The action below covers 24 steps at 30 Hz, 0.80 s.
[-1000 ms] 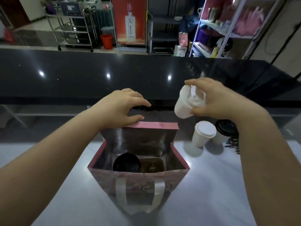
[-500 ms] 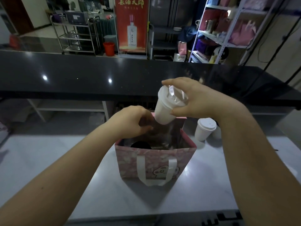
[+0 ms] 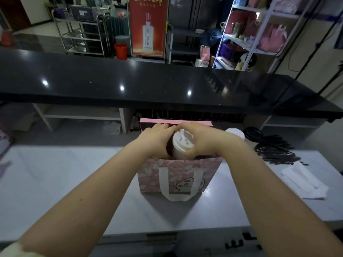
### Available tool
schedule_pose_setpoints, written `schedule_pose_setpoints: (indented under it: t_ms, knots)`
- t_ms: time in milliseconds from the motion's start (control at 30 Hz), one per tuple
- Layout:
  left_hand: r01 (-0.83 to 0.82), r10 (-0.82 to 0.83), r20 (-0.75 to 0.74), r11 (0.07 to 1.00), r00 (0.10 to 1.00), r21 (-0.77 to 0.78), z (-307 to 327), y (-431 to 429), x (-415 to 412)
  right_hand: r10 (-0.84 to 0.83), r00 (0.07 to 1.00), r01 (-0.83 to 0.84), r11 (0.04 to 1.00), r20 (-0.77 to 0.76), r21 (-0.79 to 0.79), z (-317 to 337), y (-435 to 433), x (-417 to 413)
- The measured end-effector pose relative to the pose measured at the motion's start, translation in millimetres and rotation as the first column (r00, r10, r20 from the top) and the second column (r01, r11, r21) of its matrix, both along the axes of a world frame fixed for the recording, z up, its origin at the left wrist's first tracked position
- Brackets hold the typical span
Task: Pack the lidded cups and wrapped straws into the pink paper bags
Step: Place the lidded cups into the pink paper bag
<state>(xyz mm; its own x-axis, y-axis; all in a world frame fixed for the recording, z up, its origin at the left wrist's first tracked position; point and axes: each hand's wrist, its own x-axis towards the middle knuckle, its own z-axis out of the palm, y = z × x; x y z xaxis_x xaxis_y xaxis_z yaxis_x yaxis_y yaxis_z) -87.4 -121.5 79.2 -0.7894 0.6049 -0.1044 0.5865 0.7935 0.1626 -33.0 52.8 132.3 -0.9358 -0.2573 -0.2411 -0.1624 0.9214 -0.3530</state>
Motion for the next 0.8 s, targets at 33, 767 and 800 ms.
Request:
schedule_pose_setpoints:
  t_ms: [33, 767, 800]
  knots:
    - [0.003, -0.003, -0.005, 1.000, 1.000, -0.009, -0.4, -1.6, 0.5, -0.022, 1.000, 0.022, 1.000, 0.008, 0.014, -6.1, 5.4, -2.1]
    - [0.060, -0.078, -0.121, 0.987, 0.990, -0.148, -2.9, 2.4, 29.6, -0.046, 0.988, 0.009, 0.970, 0.146, 0.243, -78.9, 26.8, -20.4]
    - [0.055, -0.073, -0.129, 0.988, 0.989, -0.142, -2.6, 1.8, 28.3, -0.035, 0.989, 0.000, 0.972, 0.146, 0.235, -79.2, 27.6, -20.2]
